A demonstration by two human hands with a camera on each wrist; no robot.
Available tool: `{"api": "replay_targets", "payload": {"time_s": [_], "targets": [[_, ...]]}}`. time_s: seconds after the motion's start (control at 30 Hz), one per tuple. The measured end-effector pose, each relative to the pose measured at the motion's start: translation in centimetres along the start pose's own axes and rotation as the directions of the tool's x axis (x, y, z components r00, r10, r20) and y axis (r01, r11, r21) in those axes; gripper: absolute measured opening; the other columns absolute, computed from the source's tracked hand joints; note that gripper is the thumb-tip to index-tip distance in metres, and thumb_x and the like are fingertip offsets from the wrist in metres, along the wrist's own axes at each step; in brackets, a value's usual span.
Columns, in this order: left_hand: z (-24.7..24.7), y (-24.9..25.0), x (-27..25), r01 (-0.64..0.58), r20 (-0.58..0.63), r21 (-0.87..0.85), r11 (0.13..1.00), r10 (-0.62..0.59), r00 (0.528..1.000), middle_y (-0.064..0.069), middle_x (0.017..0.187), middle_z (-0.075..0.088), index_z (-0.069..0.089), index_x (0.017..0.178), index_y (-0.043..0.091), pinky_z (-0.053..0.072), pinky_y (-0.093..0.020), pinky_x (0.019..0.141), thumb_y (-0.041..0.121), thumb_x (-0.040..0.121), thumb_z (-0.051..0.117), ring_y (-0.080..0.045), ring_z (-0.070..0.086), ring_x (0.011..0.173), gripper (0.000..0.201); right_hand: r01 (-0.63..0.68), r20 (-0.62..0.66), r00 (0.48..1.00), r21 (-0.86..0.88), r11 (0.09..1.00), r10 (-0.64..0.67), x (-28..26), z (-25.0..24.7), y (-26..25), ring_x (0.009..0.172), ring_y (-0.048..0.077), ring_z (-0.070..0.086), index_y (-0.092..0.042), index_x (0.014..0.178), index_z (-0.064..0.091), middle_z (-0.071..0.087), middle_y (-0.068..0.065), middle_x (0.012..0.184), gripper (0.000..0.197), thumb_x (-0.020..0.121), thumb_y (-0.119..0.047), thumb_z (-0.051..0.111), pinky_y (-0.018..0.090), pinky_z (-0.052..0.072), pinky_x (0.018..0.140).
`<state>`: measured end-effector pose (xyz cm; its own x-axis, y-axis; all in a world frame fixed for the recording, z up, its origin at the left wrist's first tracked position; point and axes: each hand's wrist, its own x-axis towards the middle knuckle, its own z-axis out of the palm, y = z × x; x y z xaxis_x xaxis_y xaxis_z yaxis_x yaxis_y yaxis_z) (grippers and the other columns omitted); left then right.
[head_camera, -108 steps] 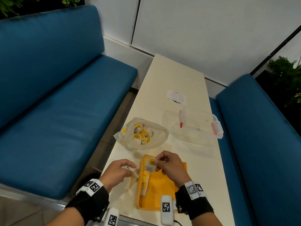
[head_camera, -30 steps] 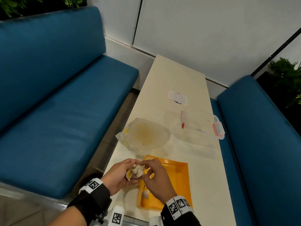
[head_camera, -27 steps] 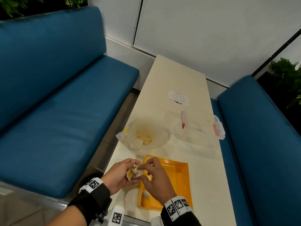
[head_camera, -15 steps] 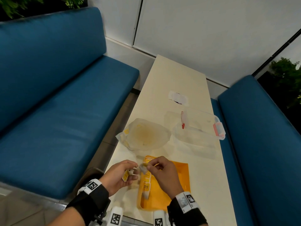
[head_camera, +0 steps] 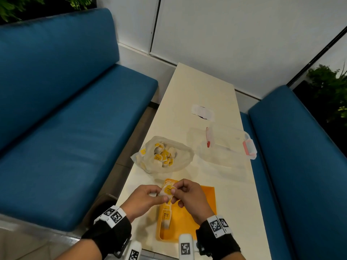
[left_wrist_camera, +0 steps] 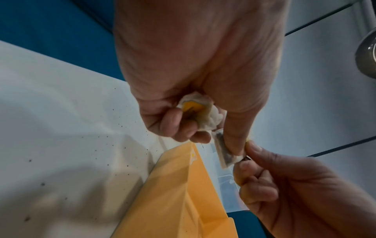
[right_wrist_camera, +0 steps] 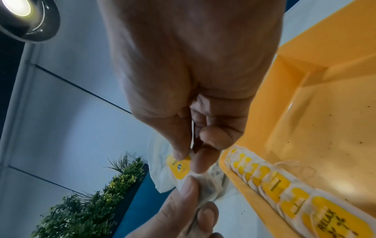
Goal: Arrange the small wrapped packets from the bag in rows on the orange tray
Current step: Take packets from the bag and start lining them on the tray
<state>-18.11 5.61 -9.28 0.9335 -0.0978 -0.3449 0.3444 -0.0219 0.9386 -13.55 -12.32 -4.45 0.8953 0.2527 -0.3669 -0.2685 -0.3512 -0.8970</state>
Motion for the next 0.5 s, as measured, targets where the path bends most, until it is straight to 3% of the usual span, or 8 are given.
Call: {"api": "replay_targets", "payload": {"time_s": [0.1,0.23,0.37,0.5], "targets": [[0.0,-0.3,0.1,0.003,-0.004,0.011,1.000,-0.003,1.000,0.008,0.080,0.075,0.080,0.080,0.019,0.044,-0.016,0.071,0.026,0.085,0.080,0.008,0.063,0.077,0.008,-0.010,0.011,1.000,0.052,0.999,0.009,-0.1,0.2,0.1,0.059,0.022,0.065,0.002,0.089,0.062,0.067,0.015,0.066,0.006,0.090,0.000,0.067,0.025,0.042,0.047],[-0.1,-1.1,0.2,0.007,-0.026,0.039,0.999,-0.006,1.000,0.011,0.078,0.073,0.080,0.084,0.019,0.044,-0.011,0.069,0.026,0.082,0.083,0.007,0.062,0.077,0.008,-0.007,0.014,1.000,0.056,0.998,0.006,-0.1,0.2,0.4,0.062,0.024,0.067,-0.001,0.088,0.061,0.067,0.017,0.067,0.006,0.090,0.000,0.067,0.025,0.044,0.047],[-0.7,-2.6,0.7,0.103,-0.073,0.139,0.985,-0.094,0.993,0.010,0.089,0.077,0.079,0.081,0.021,0.048,-0.024,0.083,0.041,0.079,0.084,-0.003,0.066,0.096,0.020,-0.025,0.011,1.000,-0.057,0.998,0.026,0.0,-0.6,1.4,0.063,0.024,0.069,0.001,0.091,0.060,0.068,0.012,0.064,0.009,0.091,-0.004,0.067,0.025,0.043,0.046],[-0.7,-3.2,0.9,0.162,-0.081,0.255,0.953,-0.146,0.986,0.003,0.089,0.077,0.077,0.080,0.016,0.051,-0.025,0.078,0.048,0.083,0.078,-0.009,0.068,0.090,0.032,-0.121,0.072,0.988,-0.184,0.975,0.137,-0.4,-1.3,3.5,0.058,0.021,0.068,-0.008,0.085,0.059,0.067,0.007,0.061,0.010,0.091,-0.007,0.067,0.025,0.043,0.045]]}}
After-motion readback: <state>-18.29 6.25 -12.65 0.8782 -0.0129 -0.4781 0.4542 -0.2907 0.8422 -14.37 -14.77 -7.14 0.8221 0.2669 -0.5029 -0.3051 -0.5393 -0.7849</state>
